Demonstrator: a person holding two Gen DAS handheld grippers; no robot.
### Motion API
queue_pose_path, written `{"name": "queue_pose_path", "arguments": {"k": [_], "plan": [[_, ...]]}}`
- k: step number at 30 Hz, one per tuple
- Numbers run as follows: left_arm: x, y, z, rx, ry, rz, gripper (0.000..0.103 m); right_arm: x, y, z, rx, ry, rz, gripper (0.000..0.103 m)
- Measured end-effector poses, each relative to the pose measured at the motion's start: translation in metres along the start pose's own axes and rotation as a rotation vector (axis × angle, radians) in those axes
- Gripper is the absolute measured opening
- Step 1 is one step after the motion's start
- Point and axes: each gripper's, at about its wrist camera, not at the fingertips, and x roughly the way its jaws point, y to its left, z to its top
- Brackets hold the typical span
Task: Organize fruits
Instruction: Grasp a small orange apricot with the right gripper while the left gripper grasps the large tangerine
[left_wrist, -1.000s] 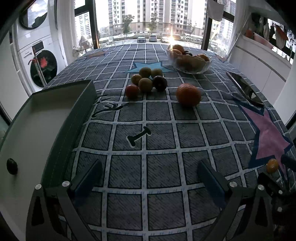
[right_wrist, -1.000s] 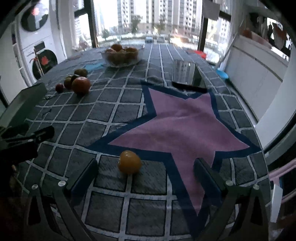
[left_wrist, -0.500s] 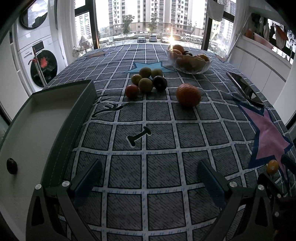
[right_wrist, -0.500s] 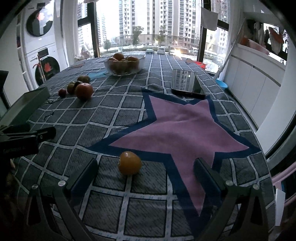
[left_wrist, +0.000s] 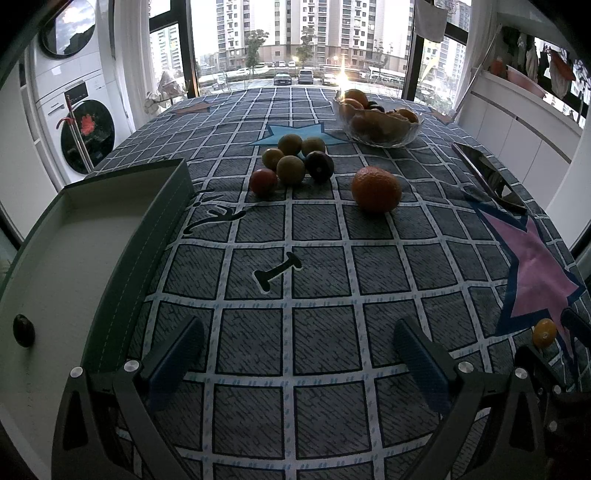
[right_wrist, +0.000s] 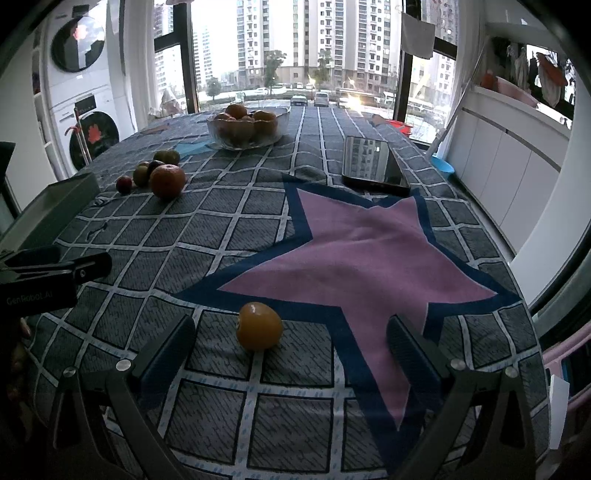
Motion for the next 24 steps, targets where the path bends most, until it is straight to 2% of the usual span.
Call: {"name": "queue_pose_path", "arguments": {"k": [11,15,17,19,21,23,24], "plan": [[0.000,0.000,0.001,0.004,0.014,0.003,0.103,0.006,-0.002,0.013,0.003,0.107,0.019,0.103],[0.004,-0.002,0.012,0.018,0.081,0.006,0.103,0.006,-0.004,0.015,0.025,0.115,0.032,0.099],[0.006,-0.004,0.018,0.033,0.100,0.012,0.103,0.004,-0.003,0.016,0.027,0.111,0.041,0.088],[0.005,-0.007,0.027,0.050,0.095,0.010,0.103,0.002,-0.001,0.018,0.014,0.108,0.045,0.071],[0.003,-0.011,0.037,0.059,0.085,0.003,0.103,0.003,0.002,0.019,0.000,0.111,0.041,0.065],[0.003,-0.014,0.046,0.067,0.079,0.000,0.103,0.002,0.004,0.019,-0.013,0.105,0.038,0.051],[0.004,-0.017,0.051,0.072,0.074,0.003,0.103,0.001,0.004,0.019,-0.014,0.102,0.041,0.033]]}}
